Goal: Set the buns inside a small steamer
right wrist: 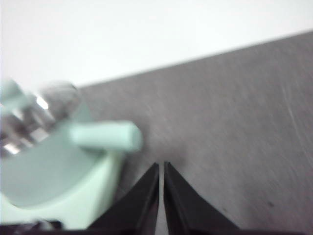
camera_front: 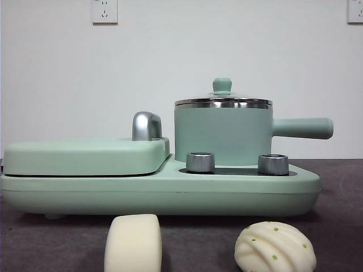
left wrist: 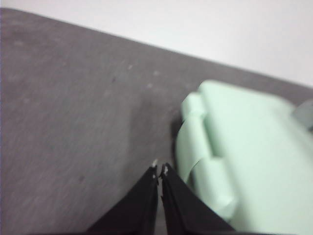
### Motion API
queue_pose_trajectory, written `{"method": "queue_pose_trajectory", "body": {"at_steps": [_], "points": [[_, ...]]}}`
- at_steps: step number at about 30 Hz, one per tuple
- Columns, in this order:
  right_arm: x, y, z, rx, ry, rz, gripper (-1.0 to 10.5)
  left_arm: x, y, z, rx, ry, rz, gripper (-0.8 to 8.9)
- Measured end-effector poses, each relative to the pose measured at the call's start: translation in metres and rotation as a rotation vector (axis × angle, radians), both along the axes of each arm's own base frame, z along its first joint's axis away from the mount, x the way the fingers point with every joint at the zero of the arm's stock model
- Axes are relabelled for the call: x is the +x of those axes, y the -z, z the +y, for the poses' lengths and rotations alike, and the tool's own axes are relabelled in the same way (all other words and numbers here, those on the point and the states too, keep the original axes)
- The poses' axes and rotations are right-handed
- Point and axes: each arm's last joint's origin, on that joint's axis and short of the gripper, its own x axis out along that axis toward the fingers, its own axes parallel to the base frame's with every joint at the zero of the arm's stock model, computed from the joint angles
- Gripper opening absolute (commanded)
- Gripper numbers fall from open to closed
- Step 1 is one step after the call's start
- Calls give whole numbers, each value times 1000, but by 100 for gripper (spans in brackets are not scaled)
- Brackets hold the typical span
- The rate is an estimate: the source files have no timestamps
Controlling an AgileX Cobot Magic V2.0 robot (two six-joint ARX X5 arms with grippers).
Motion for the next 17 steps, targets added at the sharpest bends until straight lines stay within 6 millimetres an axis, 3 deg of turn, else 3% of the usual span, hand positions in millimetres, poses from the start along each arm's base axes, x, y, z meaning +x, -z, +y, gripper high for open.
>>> {"method": "queue_pose_trajectory", "body": {"at_steps": [6,10,17], "points": [[-13,-44,1,32,-32,44,14,0,-47,-5,-31,66,-24,16],[-19,-83,3,38,-97,31,14,3,-83,-9,-42,144,-9,16],[-21,-142,7,-70,-259,97,14,19,-132,-20,-70,350,54,16]]}}
